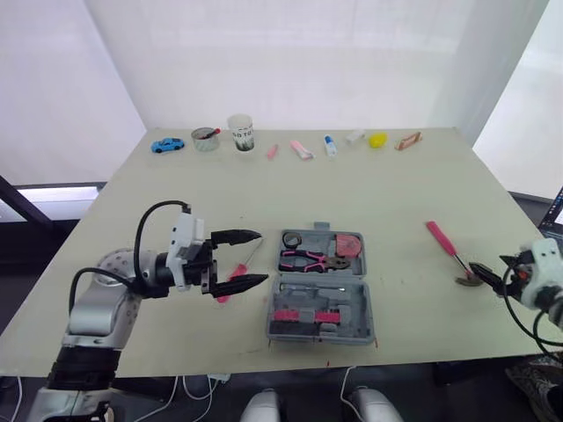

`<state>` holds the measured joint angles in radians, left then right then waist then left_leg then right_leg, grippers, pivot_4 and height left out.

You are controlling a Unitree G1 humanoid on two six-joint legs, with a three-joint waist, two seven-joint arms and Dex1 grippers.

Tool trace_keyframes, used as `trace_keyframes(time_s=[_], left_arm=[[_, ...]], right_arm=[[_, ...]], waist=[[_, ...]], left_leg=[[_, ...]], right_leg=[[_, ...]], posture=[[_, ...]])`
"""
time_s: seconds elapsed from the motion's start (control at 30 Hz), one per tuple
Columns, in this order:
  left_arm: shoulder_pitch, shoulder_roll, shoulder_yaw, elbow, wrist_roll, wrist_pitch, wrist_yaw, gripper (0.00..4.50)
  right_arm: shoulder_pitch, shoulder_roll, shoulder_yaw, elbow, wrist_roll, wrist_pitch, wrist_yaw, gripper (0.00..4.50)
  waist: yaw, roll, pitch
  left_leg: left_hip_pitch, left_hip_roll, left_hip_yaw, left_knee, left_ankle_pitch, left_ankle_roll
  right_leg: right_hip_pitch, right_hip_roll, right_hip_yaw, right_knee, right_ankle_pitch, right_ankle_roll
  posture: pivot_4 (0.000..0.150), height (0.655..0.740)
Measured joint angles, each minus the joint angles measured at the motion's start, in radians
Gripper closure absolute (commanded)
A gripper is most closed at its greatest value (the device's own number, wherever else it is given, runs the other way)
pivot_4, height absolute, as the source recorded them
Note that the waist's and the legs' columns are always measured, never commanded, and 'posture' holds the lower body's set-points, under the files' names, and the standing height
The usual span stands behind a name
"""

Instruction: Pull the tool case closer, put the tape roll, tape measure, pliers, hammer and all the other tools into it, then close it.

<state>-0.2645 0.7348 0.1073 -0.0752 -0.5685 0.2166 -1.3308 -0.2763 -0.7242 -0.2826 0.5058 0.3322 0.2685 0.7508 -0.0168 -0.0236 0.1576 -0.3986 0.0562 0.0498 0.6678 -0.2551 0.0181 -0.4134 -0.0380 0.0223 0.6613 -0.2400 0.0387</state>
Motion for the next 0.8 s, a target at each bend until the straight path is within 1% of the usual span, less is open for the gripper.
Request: trace_keyframes(time_s=[0.27,0.47,0.6,0.63,0.67,0.7,0.8], left_arm=[[-0.016,0.0,-0.004,-0.054,-0.023,0.042,-0.007,0.0],[-0.061,0.0,-0.009,-0.069,-0.026,0.062,-0.015,0.0],[-0.07,0.0,-0.009,-0.071,-0.03,0.07,-0.02,0.0],[-0.07,0.0,-0.009,-0.072,-0.034,0.074,-0.021,0.0],[-0.07,0.0,-0.009,-0.072,-0.034,0.075,-0.021,0.0],[-0.07,0.0,-0.009,-0.072,-0.036,0.079,-0.021,0.0],[-0.07,0.001,-0.009,-0.074,-0.042,0.08,-0.021,0.0]], right_arm=[[-0.156,0.0,0.072,0.185,-0.061,0.008,0.031,0.02],[-0.268,0.023,0.112,0.431,-0.135,-0.055,0.026,0.02],[-0.301,0.037,0.11,0.512,-0.151,-0.102,0.022,0.02],[-0.306,0.04,0.105,0.529,-0.151,-0.116,0.022,0.53],[-0.307,0.041,0.103,0.534,-0.15,-0.121,0.022,0.56],[-0.308,0.046,0.091,0.546,-0.148,-0.131,0.018,0.87],[-0.296,0.053,0.068,0.553,-0.14,-0.151,0.018,2.06]], waist=[[0.002,0.0,0.0],[0.0,0.0,0.001],[-0.006,0.0,0.001],[-0.005,0.0,0.001],[-0.005,0.0,0.001],[-0.006,0.0,0.001],[-0.006,0.0,0.001]], left_leg=[[0.0,0.0,0.0,0.0,0.0,0.0],[-0.001,0.0,0.0,0.0,0.0,0.0],[-0.001,0.0,0.0,0.0,0.0,0.0],[0.0,0.0,0.0,0.0,0.0,0.0],[0.0,0.0,0.0,0.0,0.0,0.0],[0.0,0.0,0.0,0.0,0.0,0.0],[0.0,0.0,0.0,0.0,0.0,0.0]], right_leg=[[0.0,0.0,0.0,-0.001,0.0,0.0],[0.0,0.002,0.002,-0.001,0.0,0.0],[0.0,0.002,0.003,-0.001,0.0,0.0],[0.0,0.002,0.003,-0.001,0.0,0.0],[0.0,0.002,0.003,-0.001,0.0,0.0],[0.0,0.002,0.003,-0.001,0.0,0.0],[0.0,0.002,0.003,-0.001,0.0,0.0]], posture=[[0.15,0.74],[0.15,0.74],[0.15,0.74],[0.15,0.74],[0.15,0.74],[0.15,0.74],[0.15,0.74]])
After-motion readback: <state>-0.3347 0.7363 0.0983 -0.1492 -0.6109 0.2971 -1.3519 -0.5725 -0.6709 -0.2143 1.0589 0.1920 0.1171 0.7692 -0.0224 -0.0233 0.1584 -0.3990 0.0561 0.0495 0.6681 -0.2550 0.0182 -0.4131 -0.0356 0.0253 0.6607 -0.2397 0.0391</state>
